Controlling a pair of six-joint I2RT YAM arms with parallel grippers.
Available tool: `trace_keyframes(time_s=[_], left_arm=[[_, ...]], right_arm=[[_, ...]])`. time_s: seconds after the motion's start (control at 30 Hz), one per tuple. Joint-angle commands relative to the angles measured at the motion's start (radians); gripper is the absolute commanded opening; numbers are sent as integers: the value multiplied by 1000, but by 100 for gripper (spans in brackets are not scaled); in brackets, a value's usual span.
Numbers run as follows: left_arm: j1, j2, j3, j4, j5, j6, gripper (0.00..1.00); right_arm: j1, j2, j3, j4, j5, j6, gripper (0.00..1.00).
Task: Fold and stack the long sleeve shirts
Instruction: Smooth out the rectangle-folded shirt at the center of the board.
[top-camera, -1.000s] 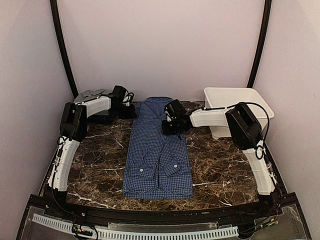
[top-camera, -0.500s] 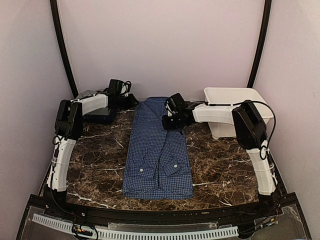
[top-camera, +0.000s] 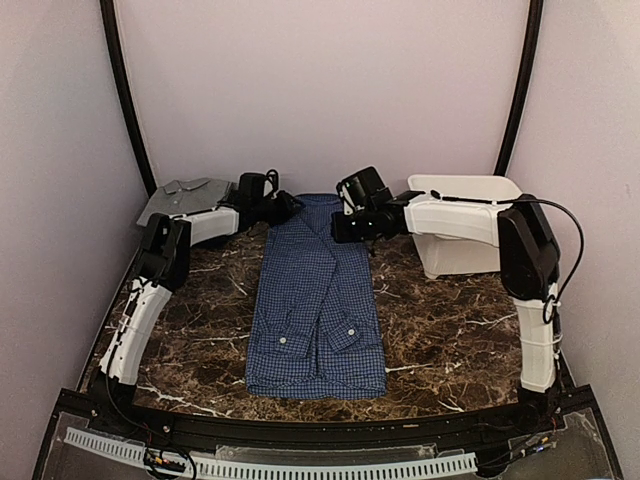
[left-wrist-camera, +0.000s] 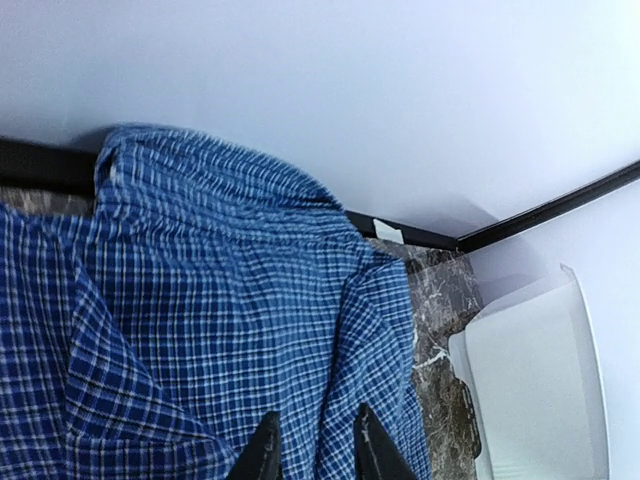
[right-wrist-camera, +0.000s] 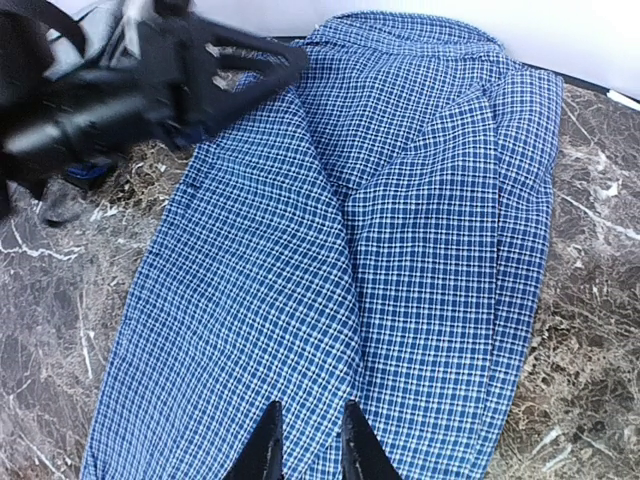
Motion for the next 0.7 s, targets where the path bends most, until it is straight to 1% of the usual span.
trace_keyframes(time_s=[0.0,0.1,0.23,0.33,0.4,0.47,0.57,0.67], left_arm=[[-5,88,71,46,-28,-173,24],[-5,117,82,54,-46,-229,23],[-6,133,91,48,-74,-256,22],[-8,138,107,51,-67,-251,22],[-10,132,128,50,-47,-218,22],[-14,105,138,54,-19,-181,22],[-23,21,127,30,14,-121,24],[-33,-81,49,10,35,-67,26]], right_arm=[[4,-64,-52,20,12,8,18],[4,-81,-84,24,10,14,18],[4,-91,-99,21,4,16,19],[4,-100,-110,20,11,17,19],[5,-109,-115,13,20,10,19],[4,-126,-124,8,32,0,20],[5,-167,-155,12,34,-10,23],[4,-230,-215,29,6,-7,30]])
